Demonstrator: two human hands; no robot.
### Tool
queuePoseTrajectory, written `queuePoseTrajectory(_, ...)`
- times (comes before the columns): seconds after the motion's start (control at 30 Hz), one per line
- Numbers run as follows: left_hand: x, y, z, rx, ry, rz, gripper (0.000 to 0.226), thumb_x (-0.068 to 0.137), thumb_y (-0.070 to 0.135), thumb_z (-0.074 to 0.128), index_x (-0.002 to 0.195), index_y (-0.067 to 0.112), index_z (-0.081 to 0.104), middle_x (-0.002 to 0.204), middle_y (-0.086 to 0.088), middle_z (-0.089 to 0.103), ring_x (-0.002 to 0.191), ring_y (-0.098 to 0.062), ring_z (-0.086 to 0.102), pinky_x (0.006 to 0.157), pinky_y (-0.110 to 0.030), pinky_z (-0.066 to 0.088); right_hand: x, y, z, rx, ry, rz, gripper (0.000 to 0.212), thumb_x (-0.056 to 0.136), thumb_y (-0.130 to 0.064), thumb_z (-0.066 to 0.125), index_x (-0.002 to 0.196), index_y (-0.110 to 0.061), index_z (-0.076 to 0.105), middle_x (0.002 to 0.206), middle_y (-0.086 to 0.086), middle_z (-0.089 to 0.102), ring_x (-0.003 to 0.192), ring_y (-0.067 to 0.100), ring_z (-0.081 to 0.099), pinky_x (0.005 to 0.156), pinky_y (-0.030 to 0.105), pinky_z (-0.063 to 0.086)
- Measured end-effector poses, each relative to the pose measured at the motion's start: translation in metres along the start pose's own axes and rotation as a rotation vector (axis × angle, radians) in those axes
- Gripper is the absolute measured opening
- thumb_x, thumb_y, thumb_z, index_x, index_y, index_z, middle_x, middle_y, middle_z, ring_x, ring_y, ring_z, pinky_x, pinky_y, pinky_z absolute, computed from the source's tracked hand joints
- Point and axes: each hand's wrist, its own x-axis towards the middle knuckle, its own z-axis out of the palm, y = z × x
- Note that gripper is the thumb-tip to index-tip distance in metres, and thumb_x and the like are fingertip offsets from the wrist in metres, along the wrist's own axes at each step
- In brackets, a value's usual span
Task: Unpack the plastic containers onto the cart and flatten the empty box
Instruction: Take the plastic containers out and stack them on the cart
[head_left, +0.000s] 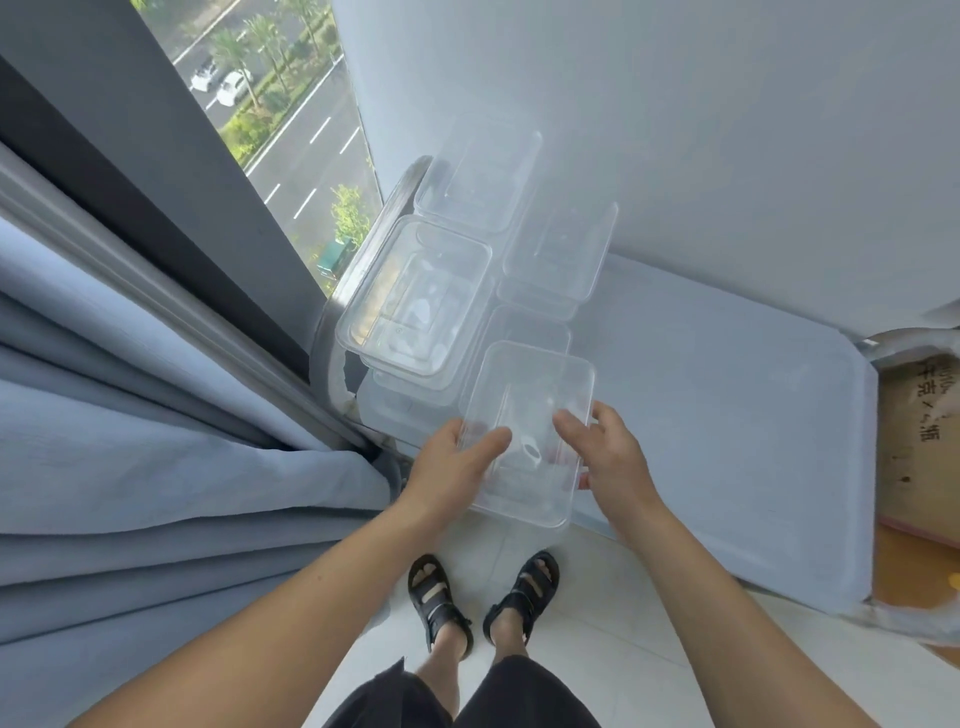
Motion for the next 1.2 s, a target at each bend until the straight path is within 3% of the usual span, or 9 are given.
queuePoseTrajectory(0.13, 0.005, 0.005, 0.006, -0.037, -0.024, 0.003, 0.045, 0.077, 0.054, 0.068, 0.106, 0.019, 0.069, 0.103, -0.001, 0.075, 0.097, -0.019, 0.072, 0.093, -0.048, 0.056, 0.002, 0.000, -0.006, -0.038, 0.062, -0.031, 0.047, 0.086, -0.034, 0.077, 0.127, -0.024, 0.056, 0.108, 0.002, 0.073, 0.092, 0.018, 0.073, 0.075, 0.040, 0.060)
queuePoseTrajectory(0.2, 0.009, 0.002, 0.005, -0.079, -0.013, -0.013, 0.034, 0.086, 0.047, 0.066, 0.105, 0.019, 0.068, 0.104, -0.001, 0.074, 0.098, -0.021, 0.071, 0.088, -0.045, 0.059, 0.010, -0.006, -0.008, -0.025, 0.088, -0.045, 0.044, 0.088, -0.030, 0.075, 0.126, -0.022, 0.057, 0.107, 0.002, 0.074, 0.090, 0.017, 0.073, 0.072, 0.036, 0.059)
queuePoseTrajectory(0.3, 0.014, -0.005, 0.001, -0.109, 0.066, -0.039, 0.012, 0.097, 0.029, 0.060, 0.098, 0.018, 0.065, 0.103, -0.001, 0.069, 0.096, -0.018, 0.068, 0.080, -0.038, 0.060, 0.029, -0.015, -0.003, -0.043, 0.076, -0.064, 0.045, 0.088, -0.032, 0.075, 0.127, -0.019, 0.057, 0.106, -0.002, 0.073, 0.089, 0.012, 0.072, 0.068, 0.026, 0.053)
queuePoseTrajectory(0.47, 0.024, -0.012, -0.003, -0.147, 0.141, -0.076, 0.019, 0.097, 0.026, 0.058, 0.102, 0.008, 0.063, 0.107, -0.006, 0.068, 0.093, -0.019, 0.073, 0.076, -0.038, 0.060, 0.059, -0.021, 0.013, -0.098, 0.099, -0.061, 0.039, 0.089, -0.037, 0.072, 0.122, -0.020, 0.062, 0.106, -0.005, 0.071, 0.093, 0.013, 0.069, 0.077, 0.031, 0.052)
queuePoseTrajectory(0.57, 0.033, -0.007, -0.002, -0.184, 0.171, -0.078, 0.014, 0.098, 0.023, 0.056, 0.095, 0.010, 0.061, 0.102, -0.006, 0.064, 0.090, -0.022, 0.074, 0.074, -0.038, 0.059, 0.070, -0.021, 0.019, -0.138, 0.112, -0.051, 0.019, 0.091, -0.039, 0.070, 0.100, -0.024, 0.063, 0.091, -0.008, 0.065, 0.086, 0.014, 0.064, 0.076, 0.034, 0.051)
queuePoseTrajectory(0.63, 0.037, -0.003, -0.001, -0.182, 0.175, -0.072, 0.014, 0.099, 0.023, 0.055, 0.094, 0.012, 0.061, 0.101, -0.005, 0.063, 0.091, -0.023, 0.073, 0.079, -0.042, 0.060, 0.074, -0.021, 0.020, -0.141, 0.128, -0.046, 0.018, 0.092, -0.039, 0.067, 0.089, -0.024, 0.059, 0.082, -0.008, 0.059, 0.079, 0.015, 0.059, 0.072, 0.032, 0.046)
queuePoseTrajectory(0.8, 0.044, 0.005, 0.002, -0.172, 0.183, -0.070, 0.016, 0.100, 0.025, 0.054, 0.095, 0.013, 0.061, 0.100, -0.003, 0.063, 0.092, -0.023, 0.073, 0.081, -0.041, 0.059, 0.081, -0.025, 0.020, -0.135, 0.115, -0.050, 0.009, 0.095, -0.037, 0.065, 0.094, -0.029, 0.062, 0.087, -0.012, 0.064, 0.083, 0.010, 0.062, 0.072, 0.027, 0.046)
queuePoseTrajectory(1.03, 0.045, 0.002, 0.004, -0.173, 0.177, -0.070, 0.018, 0.100, 0.025, 0.056, 0.110, 0.011, 0.061, 0.106, -0.007, 0.064, 0.091, -0.024, 0.073, 0.070, -0.033, 0.058, 0.082, -0.021, 0.020, -0.203, 0.189, -0.007, 0.034, 0.092, -0.042, 0.066, 0.076, -0.017, 0.049, 0.073, -0.004, 0.050, 0.068, 0.017, 0.048, 0.061, 0.030, 0.038)
queuePoseTrajectory(1.2, 0.043, 0.002, 0.004, -0.141, 0.174, -0.088, 0.018, 0.099, 0.027, 0.056, 0.113, 0.015, 0.059, 0.105, -0.005, 0.065, 0.090, -0.024, 0.073, 0.069, -0.032, 0.056, 0.080, -0.021, 0.019, -0.199, 0.187, 0.016, 0.037, 0.093, -0.042, 0.065, 0.073, -0.019, 0.044, 0.073, -0.004, 0.048, 0.066, 0.017, 0.046, 0.061, 0.030, 0.036)
